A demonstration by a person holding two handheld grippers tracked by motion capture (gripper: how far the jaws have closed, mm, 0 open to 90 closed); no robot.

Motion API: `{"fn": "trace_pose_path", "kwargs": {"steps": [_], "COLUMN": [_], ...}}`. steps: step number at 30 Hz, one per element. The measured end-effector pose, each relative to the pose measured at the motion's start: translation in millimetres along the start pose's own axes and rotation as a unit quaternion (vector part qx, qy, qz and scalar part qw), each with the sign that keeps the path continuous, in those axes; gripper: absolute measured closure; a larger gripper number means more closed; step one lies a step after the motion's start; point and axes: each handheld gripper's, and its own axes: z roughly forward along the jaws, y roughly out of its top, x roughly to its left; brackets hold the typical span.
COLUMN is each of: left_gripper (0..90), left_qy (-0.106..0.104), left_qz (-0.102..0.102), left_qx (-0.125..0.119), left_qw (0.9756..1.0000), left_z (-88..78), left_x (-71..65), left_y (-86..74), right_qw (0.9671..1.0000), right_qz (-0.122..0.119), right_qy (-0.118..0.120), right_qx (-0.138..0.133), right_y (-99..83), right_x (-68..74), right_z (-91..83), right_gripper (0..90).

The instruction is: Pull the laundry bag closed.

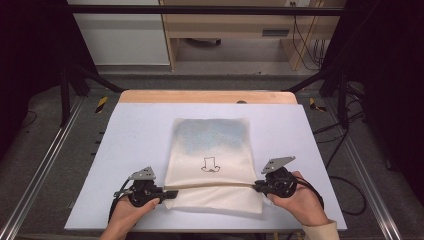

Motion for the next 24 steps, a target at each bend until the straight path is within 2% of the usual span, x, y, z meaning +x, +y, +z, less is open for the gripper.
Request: {"fn": "trace_pose_path", "kwargs": {"steps": [13, 24], "left_gripper": [83.5, 83.5], "left_qy": [0.0, 0.005], "left_qz": [0.0, 0.003], "left_qx": [0.0, 0.0], "left_qw": [1.0, 1.0], "left_z": [-0.5, -0.8], "left_x": [0.1, -0.7], "left_y": [0.2, 0.5], "right_qw": [0.9999, 0.9999], "right_qz": [0.008, 0.004], "right_qy": [0.0, 0.006], "right_qx": [0.006, 0.013], "right_y": [-5.2, -7.8], "right_x": [-1.5, -1.5], "right_z": [-1.2, 2.1], "right_gripper": [81.7, 81.7]}}
